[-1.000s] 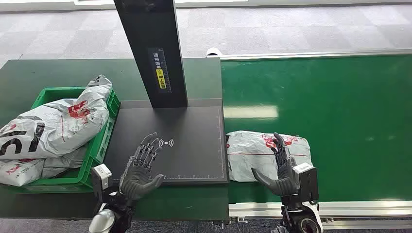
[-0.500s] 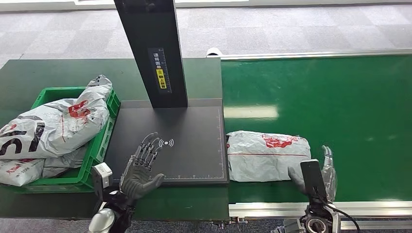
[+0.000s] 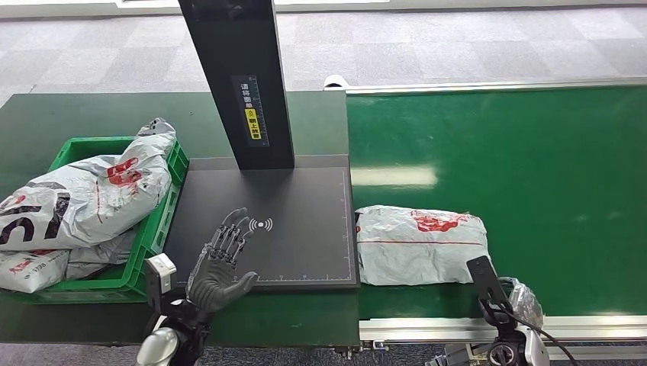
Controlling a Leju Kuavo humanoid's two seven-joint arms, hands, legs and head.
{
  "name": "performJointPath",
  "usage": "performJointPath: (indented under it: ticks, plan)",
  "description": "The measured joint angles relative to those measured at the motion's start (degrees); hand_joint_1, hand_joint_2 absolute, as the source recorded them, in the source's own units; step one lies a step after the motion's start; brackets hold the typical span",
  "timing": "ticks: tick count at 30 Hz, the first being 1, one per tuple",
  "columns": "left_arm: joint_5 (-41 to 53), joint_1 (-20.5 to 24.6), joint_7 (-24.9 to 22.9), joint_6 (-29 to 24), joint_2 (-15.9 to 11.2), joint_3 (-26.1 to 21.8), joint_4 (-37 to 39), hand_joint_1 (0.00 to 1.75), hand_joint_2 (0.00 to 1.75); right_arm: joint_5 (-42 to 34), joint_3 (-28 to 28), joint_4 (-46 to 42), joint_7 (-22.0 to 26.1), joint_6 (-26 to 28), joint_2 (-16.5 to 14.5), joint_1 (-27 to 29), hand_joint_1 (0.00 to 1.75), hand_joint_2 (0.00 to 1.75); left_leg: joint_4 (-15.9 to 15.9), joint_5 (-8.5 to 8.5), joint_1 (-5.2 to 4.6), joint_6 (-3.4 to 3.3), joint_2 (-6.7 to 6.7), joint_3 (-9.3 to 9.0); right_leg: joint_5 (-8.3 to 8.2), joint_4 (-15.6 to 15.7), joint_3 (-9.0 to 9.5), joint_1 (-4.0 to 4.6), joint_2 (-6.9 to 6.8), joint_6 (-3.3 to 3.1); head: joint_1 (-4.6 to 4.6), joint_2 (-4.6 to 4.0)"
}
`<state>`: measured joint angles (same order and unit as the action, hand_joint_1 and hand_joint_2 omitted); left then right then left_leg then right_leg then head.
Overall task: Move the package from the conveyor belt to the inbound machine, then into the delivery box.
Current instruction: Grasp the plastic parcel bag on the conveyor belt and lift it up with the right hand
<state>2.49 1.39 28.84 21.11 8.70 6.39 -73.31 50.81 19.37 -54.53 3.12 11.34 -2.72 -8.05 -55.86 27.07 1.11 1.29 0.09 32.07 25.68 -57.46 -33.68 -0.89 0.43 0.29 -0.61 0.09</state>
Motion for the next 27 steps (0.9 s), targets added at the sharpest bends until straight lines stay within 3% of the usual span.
performJointPath:
  ticks: [3,5,6,9,10,15,19,24,25,27]
  plan:
    - [0.0,-0.7,-0.5,-0.1,0.0,-0.5,-1.2,0.0,1.75,-0.2,0.0,1.4,2.1,0.1,0.1,-1.3,1.75,1.75,0.0,0.0,0.0,0.0,-0.01,0.01,0.0,0.0,0.0,0.0,0.0,0.0,0.01,0.0]
    - [0.0,-1.0,-0.8,-0.1,0.0,-0.9,-2.0,0.0,1.75,-1.1,0.0,2.0,4.3,0.8,0.0,-1.9,1.65,1.75,0.0,0.0,0.0,0.0,-0.02,0.01,0.0,0.0,0.0,-0.01,0.0,0.0,-0.01,0.0]
    - [0.0,-1.2,-0.8,-0.1,0.0,-1.1,-2.3,0.0,1.75,-1.7,0.0,2.2,5.5,1.3,0.0,-2.2,1.48,1.75,0.0,0.0,0.0,0.0,-0.03,0.01,0.0,0.0,0.0,-0.01,-0.01,0.0,-0.01,0.0]
    - [0.0,-1.6,-1.0,-0.1,0.0,-1.5,-3.1,0.0,1.75,-4.0,0.0,2.2,9.7,4.2,-0.1,-2.7,0.28,1.75,0.0,0.0,0.0,0.0,-0.04,0.01,0.0,0.0,0.0,0.0,-0.01,0.0,0.0,0.0]
    - [0.0,-1.7,-1.0,-0.1,0.0,-1.6,-3.3,0.0,1.75,-4.9,0.0,2.0,11.0,5.2,-0.2,-2.7,0.01,1.75,0.0,0.0,0.0,0.0,-0.04,0.01,0.0,0.0,-0.01,0.0,-0.01,0.0,-0.01,0.0]
    - [0.0,-1.9,-1.0,-0.1,0.1,-1.8,-3.8,0.0,1.75,-13.9,0.7,-1.6,18.7,10.1,-1.0,-2.2,0.01,1.75,0.0,0.0,0.0,0.0,-0.05,0.01,0.0,0.0,-0.02,0.0,-0.01,0.0,-0.01,0.0]
    - [0.0,-1.9,-0.8,-0.1,0.1,-2.1,-3.8,0.0,1.75,-21.6,2.2,-5.7,23.9,11.1,-1.7,-1.3,1.75,1.75,0.0,0.0,-0.01,0.0,-0.03,0.01,0.0,0.0,-0.02,-0.01,-0.01,0.0,0.0,0.0]
    - [0.0,-1.8,-0.6,-0.2,0.1,-2.3,-3.8,0.0,1.75,-24.9,3.0,-9.1,26.6,11.1,-2.4,-0.3,1.71,1.75,0.0,0.0,0.0,0.0,-0.03,0.0,0.0,0.0,-0.02,-0.01,-0.01,0.0,-0.01,0.0]
    - [0.0,-1.8,-0.6,-0.2,0.1,-2.3,-3.8,0.0,1.75,-25.0,3.1,-9.5,26.7,11.1,-2.5,-0.2,1.41,1.75,0.0,0.0,0.0,0.0,-0.03,0.0,0.0,0.0,-0.02,0.0,-0.01,0.0,-0.01,0.0]
    - [0.0,-1.9,-0.5,-0.2,0.1,-2.3,-3.8,0.0,1.75,-25.6,3.3,-10.1,26.8,11.2,-2.7,0.0,0.54,1.75,0.0,0.0,0.0,0.0,-0.03,0.0,0.0,0.0,-0.02,0.0,-0.01,0.0,0.0,0.0]
